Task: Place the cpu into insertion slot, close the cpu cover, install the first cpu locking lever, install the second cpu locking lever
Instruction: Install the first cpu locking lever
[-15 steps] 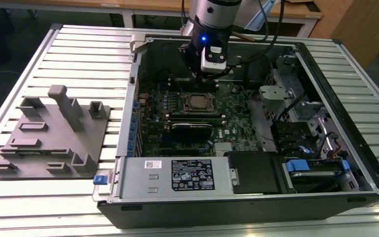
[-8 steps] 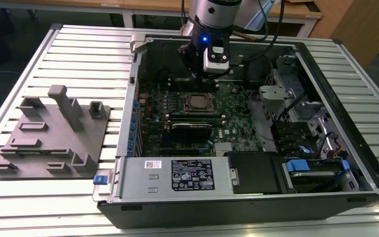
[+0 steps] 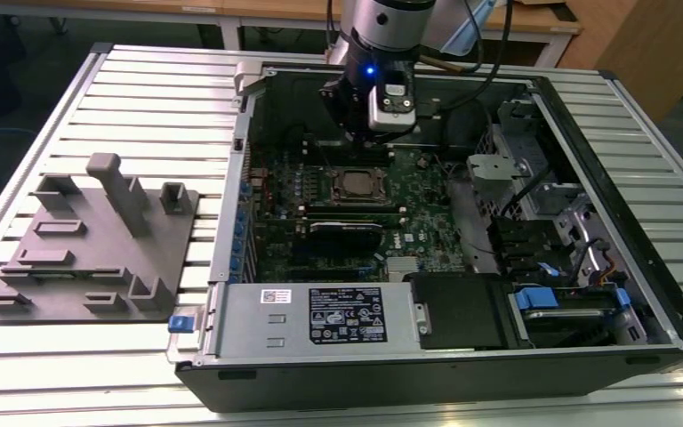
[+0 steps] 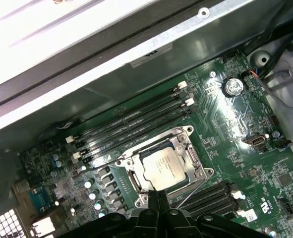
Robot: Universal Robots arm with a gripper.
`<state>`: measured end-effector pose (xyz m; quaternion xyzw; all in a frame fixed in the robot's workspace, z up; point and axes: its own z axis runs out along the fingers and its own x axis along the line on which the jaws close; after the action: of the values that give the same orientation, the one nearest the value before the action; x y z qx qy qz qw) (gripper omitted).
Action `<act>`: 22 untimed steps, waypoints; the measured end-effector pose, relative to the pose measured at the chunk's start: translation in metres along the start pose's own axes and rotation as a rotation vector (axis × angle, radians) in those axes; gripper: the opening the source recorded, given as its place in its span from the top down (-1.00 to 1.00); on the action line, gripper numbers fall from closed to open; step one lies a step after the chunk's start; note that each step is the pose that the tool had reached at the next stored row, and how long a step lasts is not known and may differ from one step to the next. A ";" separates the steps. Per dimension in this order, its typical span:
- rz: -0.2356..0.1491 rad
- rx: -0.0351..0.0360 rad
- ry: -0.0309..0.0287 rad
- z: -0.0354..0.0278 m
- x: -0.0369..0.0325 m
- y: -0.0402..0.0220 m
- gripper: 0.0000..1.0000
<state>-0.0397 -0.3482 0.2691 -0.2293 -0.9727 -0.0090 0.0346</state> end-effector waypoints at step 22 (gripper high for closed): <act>-0.244 0.0174 0.0004 0.0001 0.0000 0.0000 0.79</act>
<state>-0.0397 -0.3482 0.2690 -0.1089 -0.9934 -0.0047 0.0354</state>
